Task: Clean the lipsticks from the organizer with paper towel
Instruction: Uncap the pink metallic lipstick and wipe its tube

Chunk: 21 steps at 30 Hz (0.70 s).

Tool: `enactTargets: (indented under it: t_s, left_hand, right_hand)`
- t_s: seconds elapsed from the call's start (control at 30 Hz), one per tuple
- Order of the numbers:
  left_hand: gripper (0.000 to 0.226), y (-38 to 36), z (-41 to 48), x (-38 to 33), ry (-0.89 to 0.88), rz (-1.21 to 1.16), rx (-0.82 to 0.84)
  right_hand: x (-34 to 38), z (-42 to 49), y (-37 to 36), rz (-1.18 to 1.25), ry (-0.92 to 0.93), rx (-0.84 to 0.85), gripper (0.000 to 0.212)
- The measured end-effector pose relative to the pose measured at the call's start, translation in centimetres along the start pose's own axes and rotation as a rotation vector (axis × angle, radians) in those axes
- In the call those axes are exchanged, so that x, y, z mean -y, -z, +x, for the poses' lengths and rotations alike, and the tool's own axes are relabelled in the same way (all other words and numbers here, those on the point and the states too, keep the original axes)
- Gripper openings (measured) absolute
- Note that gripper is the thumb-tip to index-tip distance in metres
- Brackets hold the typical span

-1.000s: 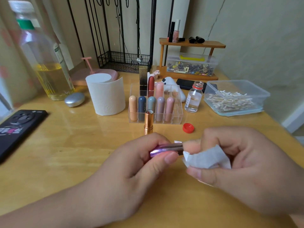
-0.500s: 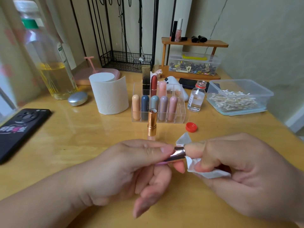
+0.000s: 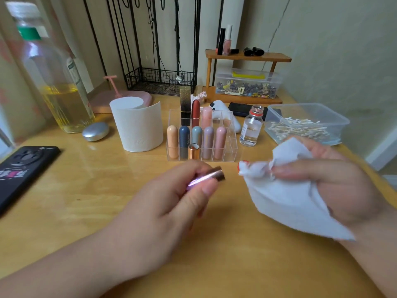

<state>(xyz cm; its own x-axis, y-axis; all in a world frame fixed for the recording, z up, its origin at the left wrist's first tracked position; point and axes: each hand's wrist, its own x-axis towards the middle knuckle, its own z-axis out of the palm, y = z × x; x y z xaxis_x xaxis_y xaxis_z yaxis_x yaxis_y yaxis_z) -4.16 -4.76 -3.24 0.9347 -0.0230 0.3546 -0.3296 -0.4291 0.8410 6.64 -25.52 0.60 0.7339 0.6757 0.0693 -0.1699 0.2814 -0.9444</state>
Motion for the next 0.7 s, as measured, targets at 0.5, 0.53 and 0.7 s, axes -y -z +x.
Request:
enactTargets:
  t_s: [0.5,0.53,0.7]
  left_hand:
    - [0.029,-1.0,0.4,0.4,0.077,-0.623,0.141]
    - [0.028,-1.1,0.4,0.6,0.101,-0.606,0.136]
    - [0.03,-0.8,0.4,0.9,0.157,-0.581,0.074]
  right_hand:
    - [-0.8,0.9,0.8,0.347,-0.256,0.008,0.026]
    - [-1.0,1.0,0.9,0.369,-0.289,0.058,0.034]
    - [-1.2,1.3,2.2,0.07,-0.239,0.082,0.042]
